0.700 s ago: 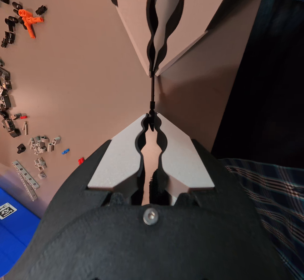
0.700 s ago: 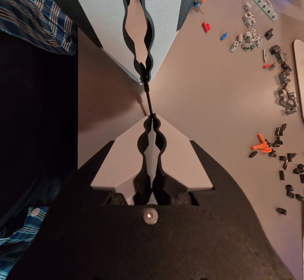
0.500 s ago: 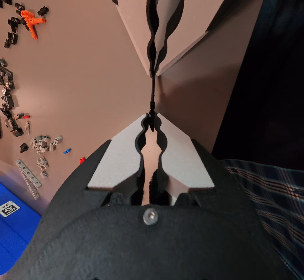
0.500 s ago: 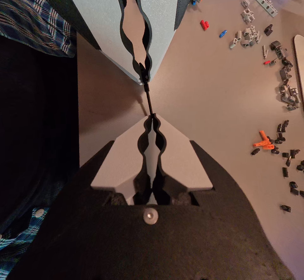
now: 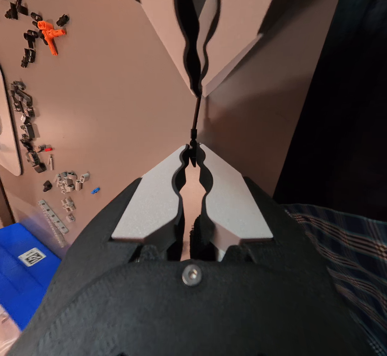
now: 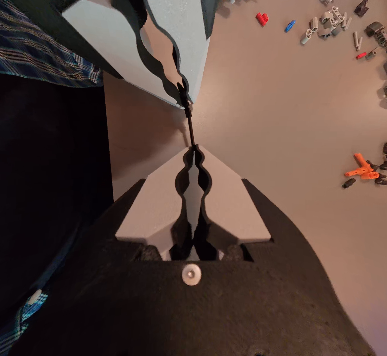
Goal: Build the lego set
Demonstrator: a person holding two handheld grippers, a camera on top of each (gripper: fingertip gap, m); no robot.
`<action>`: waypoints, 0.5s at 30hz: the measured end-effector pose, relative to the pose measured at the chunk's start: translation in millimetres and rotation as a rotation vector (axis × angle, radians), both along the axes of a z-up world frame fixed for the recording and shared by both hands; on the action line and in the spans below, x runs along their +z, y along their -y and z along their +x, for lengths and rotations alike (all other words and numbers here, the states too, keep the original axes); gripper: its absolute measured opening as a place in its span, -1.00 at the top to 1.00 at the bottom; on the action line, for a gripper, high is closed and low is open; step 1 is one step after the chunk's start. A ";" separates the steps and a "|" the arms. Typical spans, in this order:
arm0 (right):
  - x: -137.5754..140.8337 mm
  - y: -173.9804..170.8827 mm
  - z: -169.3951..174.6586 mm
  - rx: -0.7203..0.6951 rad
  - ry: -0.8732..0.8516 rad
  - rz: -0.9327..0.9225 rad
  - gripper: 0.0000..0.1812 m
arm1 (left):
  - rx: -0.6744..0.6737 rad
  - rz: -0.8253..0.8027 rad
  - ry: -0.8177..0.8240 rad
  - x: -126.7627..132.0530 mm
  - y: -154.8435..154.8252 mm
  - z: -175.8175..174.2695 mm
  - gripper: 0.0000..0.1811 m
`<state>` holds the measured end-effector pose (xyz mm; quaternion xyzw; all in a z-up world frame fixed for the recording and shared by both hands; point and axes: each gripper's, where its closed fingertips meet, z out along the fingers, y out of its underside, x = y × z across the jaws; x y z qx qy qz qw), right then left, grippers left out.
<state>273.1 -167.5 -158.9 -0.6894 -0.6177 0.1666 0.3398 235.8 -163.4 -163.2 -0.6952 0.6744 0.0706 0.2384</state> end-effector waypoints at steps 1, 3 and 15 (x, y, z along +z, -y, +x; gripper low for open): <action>-0.3 -0.2 0.0 -0.002 -0.002 -0.014 1.00 | -0.005 0.005 -0.008 0.1 -0.2 0.1 0.94; -1.8 0.2 -0.3 0.000 -0.008 -0.050 1.00 | -0.014 0.018 -0.018 0.1 -1.6 -0.1 0.94; -2.4 1.5 0.7 0.039 -0.006 -0.244 1.00 | -0.089 0.053 -0.109 0.0 -2.7 0.1 0.94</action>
